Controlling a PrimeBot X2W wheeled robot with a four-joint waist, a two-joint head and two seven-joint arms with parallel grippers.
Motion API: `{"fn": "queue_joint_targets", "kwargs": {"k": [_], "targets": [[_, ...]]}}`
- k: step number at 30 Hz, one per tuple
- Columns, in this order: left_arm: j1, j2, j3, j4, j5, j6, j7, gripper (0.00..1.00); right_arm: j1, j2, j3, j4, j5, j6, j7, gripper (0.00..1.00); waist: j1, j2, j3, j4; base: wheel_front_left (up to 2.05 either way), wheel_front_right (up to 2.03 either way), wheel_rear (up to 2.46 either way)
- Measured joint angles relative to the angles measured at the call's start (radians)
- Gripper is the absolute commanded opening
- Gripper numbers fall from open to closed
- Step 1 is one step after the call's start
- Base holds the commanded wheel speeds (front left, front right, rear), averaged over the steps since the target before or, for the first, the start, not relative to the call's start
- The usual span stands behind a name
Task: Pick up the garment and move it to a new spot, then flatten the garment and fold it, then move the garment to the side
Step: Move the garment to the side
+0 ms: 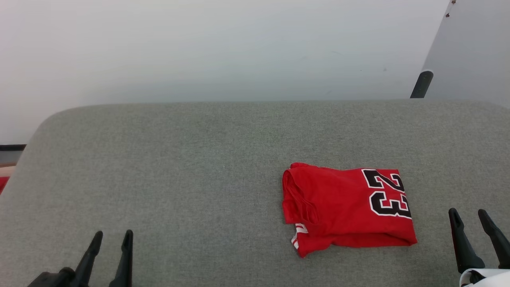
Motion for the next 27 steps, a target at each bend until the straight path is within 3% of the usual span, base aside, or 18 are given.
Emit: {"fn": "queue_joint_targets", "kwargs": {"k": [14,21,27], "targets": [[0.000,-0.003,-0.004,-0.005,-0.003,0.003,0.000,1.00,-0.026,-0.006,0.018,-0.003,0.012,0.000,0.044,1.00,0.0000,-0.0001,0.003,0.005,0.00,0.00,0.00],[-0.012,-0.019,-0.008,0.005,-0.013,0.005,0.000,1.00,-0.213,-0.082,0.135,0.064,0.016,0.000,0.337,1.00,0.0000,0.0000,0.035,-0.002,0.00,0.00,0.00],[-0.070,-0.020,-0.034,0.019,-0.018,0.003,0.000,1.00,-0.376,-0.107,0.150,0.223,0.072,0.000,0.648,1.00,-0.0001,0.0000,0.067,0.016,0.00,0.00,0.00]]}}
